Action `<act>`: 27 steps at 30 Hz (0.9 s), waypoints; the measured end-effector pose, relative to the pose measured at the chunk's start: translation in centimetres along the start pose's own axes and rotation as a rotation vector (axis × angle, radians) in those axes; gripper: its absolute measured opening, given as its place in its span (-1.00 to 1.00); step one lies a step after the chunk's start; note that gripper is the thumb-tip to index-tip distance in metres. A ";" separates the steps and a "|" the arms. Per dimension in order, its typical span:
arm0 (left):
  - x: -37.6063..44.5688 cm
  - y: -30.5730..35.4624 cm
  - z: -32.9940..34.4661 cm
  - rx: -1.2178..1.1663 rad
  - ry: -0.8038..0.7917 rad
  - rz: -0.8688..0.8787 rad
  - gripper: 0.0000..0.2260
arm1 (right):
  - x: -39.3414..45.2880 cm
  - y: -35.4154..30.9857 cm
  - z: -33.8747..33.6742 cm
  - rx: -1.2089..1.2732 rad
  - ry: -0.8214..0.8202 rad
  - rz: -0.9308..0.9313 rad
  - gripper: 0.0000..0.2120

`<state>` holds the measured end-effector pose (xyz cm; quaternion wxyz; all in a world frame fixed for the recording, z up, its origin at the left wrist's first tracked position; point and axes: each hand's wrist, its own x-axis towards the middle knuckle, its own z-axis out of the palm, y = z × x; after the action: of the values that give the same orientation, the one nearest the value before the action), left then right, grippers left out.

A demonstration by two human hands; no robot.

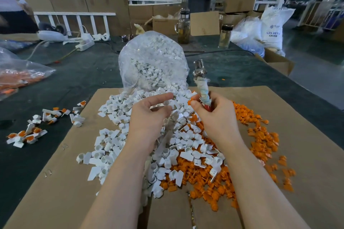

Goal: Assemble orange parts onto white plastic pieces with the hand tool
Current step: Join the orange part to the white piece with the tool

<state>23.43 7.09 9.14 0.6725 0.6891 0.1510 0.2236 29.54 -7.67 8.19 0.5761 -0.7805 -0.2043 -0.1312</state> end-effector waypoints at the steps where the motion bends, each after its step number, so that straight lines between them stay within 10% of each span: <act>1: 0.0 0.0 0.1 0.003 0.004 -0.007 -0.70 | -0.1 -0.1 0.0 0.014 -0.003 -0.008 -0.95; 27: -0.6 0.4 1.0 -0.198 0.039 -0.086 -0.79 | -0.5 -0.3 0.8 0.146 -0.012 -0.073 -0.92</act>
<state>23.41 5.89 9.51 0.7433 0.6076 0.1707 0.2217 28.96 -6.87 8.00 0.6252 -0.7290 -0.2453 -0.1321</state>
